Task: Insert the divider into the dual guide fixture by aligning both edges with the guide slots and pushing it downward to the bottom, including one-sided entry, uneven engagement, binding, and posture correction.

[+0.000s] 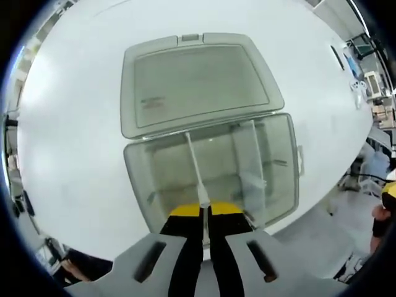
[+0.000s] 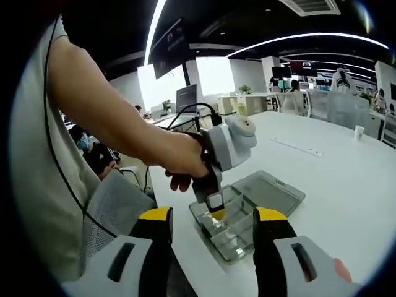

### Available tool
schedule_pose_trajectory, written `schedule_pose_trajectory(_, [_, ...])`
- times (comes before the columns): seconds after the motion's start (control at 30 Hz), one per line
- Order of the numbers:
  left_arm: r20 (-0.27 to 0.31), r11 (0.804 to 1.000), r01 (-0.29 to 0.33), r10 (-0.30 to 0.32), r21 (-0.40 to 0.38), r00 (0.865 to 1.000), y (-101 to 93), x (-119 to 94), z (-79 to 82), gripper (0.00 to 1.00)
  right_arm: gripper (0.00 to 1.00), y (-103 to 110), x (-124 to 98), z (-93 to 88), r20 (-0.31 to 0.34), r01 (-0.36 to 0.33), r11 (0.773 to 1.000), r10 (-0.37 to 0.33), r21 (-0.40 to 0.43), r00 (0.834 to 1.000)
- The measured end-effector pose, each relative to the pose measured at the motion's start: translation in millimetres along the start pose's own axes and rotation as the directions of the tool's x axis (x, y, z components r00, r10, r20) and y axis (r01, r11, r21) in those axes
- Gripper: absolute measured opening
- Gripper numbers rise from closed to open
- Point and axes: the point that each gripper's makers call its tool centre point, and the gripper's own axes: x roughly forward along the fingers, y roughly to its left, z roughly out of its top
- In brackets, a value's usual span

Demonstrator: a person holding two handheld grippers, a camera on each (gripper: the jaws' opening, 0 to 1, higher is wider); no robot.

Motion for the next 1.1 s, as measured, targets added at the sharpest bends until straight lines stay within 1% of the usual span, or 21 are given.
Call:
schedule_pose_trajectory(0.2, [0.002, 1.000, 0.008, -0.008, -0.004, 1.000, 0.6, 0, -0.2, 0.00, 0.49, 0, 1, 1.3, 0.002, 0.000, 1.000, 0.000, -0.002, 1.000])
schedule_pose_trajectory(0.3, [-0.001, 1.000, 0.015, -0.015, 0.025, 1.000, -0.5, -1, -0.2, 0.01, 0.49, 1, 0, 1.1, 0.000, 0.001, 1.000, -0.001, -0.002, 1.000])
schedule_pose_trajectory(0.4, [-0.005, 0.999, 0.017, -0.017, 0.033, 1.000, -1.5, -3, -1.0, 0.02, 0.49, 1, -1, 0.7, -0.003, 0.002, 1.000, -0.002, -0.003, 1.000])
schedule_pose_trajectory(0.53, [0.006, 0.999, 0.029, -0.029, 0.038, 1.000, -0.6, -5, 0.7, 0.03, 0.49, 2, -1, 2.0, -0.004, 0.001, 1.000, -0.001, -0.005, 1.000])
schedule_pose_trajectory(0.63, [0.016, 0.999, 0.037, -0.037, 0.037, 0.999, 0.3, -9, 1.8, 0.06, 0.49, 4, 0, 3.3, -0.007, -0.003, 1.000, 0.003, -0.014, 1.000])
schedule_pose_trajectory(0.73, [0.021, 0.998, 0.058, -0.059, 0.037, 0.998, -2.1, -11, 1.9, 0.10, 0.49, 6, 1, 4.7, -0.008, -0.006, 1.000, 0.006, -0.019, 1.000])
schedule_pose_trajectory(0.9, [0.031, 0.996, 0.083, -0.084, 0.036, 0.996, -7.3, -17, 0.2, 0.09, 0.49, 10, 3, 7.7, -0.015, -0.013, 0.999, 0.012, -0.031, 1.000])
schedule_pose_trajectory(1.1, [0.038, 0.994, 0.106, -0.107, 0.029, 0.994, -6.1, -18, -2.6, 0.08, 0.49, 16, 5, 9.5, -0.027, -0.021, 0.999, 0.020, -0.047, 0.999])
